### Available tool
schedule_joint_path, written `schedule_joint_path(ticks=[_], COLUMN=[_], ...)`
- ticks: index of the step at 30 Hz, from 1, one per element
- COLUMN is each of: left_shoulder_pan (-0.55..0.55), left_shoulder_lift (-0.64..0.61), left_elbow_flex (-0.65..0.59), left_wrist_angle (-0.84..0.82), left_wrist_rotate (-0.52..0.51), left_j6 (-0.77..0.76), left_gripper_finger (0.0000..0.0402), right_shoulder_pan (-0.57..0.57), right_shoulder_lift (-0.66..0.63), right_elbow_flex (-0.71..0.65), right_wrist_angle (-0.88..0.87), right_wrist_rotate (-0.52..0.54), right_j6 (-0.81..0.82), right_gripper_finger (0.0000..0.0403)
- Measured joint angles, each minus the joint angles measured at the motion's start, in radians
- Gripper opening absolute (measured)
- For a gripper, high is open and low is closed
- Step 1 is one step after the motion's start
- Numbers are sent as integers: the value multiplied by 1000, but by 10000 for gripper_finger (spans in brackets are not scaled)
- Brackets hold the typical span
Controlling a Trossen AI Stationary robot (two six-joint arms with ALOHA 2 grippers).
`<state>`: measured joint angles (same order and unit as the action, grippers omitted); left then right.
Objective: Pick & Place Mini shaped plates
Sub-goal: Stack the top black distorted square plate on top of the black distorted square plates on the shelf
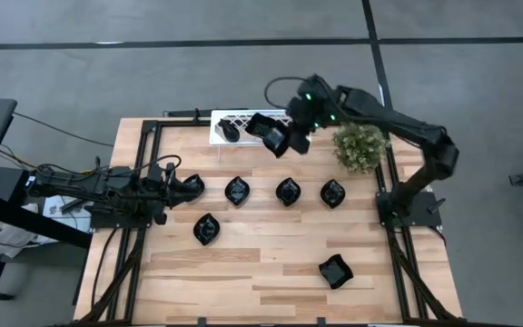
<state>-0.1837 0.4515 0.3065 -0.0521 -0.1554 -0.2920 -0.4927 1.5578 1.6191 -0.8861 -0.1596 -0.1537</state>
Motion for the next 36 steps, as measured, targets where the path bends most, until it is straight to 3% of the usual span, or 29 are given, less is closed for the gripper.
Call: schedule_joint_path(ticks=[9,20,25,36], left_shoulder_pan=[0,0,0,0], left_shoulder_lift=[0,0,0,0], left_elbow_flex=[0,0,0,0], left_wrist_angle=[0,1,5,8], left_wrist_rotate=[0,0,0,0], left_j6=[0,-4,-4,-4], left_gripper_finger=[86,86,86,86], right_shoulder_pan=[-84,-175,-206,-230], right_shoulder_lift=[242,492,560,575], right_elbow_flex=[344,678,736,735], right_wrist_angle=[-153,-275,-330,-339], right_wrist_rotate=[-38,-180,-228,-288], right_j6=[-169,-244,-273,-300], right_gripper_finger=[0,0,0,0])
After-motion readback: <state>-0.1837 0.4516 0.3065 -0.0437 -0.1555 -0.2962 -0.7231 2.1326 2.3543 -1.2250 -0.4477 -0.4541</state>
